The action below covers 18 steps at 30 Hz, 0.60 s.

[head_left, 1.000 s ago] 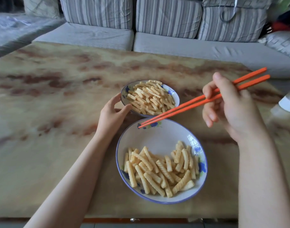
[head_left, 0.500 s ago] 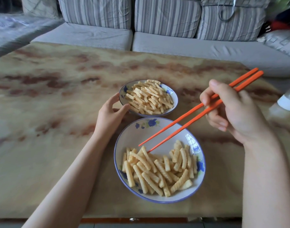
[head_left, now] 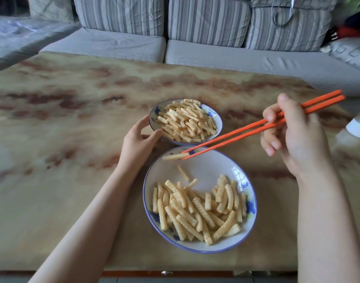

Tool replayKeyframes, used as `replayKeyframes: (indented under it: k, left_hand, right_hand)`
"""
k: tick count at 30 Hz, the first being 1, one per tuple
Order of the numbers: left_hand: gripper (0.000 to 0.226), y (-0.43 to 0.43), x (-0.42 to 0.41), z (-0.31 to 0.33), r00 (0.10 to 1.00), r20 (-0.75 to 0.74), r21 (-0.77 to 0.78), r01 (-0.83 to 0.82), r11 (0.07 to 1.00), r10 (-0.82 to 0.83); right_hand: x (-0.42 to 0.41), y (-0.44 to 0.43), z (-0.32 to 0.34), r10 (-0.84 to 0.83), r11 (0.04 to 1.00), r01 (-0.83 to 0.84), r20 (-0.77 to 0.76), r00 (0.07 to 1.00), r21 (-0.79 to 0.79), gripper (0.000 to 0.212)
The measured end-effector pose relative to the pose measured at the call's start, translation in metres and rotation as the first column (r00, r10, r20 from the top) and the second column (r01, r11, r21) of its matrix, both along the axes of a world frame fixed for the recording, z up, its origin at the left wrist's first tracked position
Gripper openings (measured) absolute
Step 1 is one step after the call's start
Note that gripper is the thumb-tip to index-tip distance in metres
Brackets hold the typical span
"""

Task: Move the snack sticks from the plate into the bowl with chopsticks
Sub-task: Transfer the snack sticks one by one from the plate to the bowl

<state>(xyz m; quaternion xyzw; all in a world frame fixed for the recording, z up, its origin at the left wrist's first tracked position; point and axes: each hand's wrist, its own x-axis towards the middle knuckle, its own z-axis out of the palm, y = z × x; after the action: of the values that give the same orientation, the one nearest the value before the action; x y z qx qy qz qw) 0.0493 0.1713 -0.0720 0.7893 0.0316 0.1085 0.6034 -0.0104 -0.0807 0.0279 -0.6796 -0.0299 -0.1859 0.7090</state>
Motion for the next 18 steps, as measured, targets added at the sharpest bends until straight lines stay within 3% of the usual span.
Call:
replayKeyframes:
  k: [12,18]
  left_hand:
    - [0.044,-0.001,-0.002,0.002,1.000,0.002,-0.024,0.004,1.000,-0.004]
    - [0.044,-0.001,-0.002,0.002,1.000,0.015,0.005,-0.003,1.000,0.003]
  right_hand:
    - [0.013,0.012,-0.005,-0.278,0.927,0.248,0.071,0.958,0.281,0.037]
    - [0.022,0.035,-0.021,-0.234,0.968,0.231,0.018,0.972,0.101,0.044]
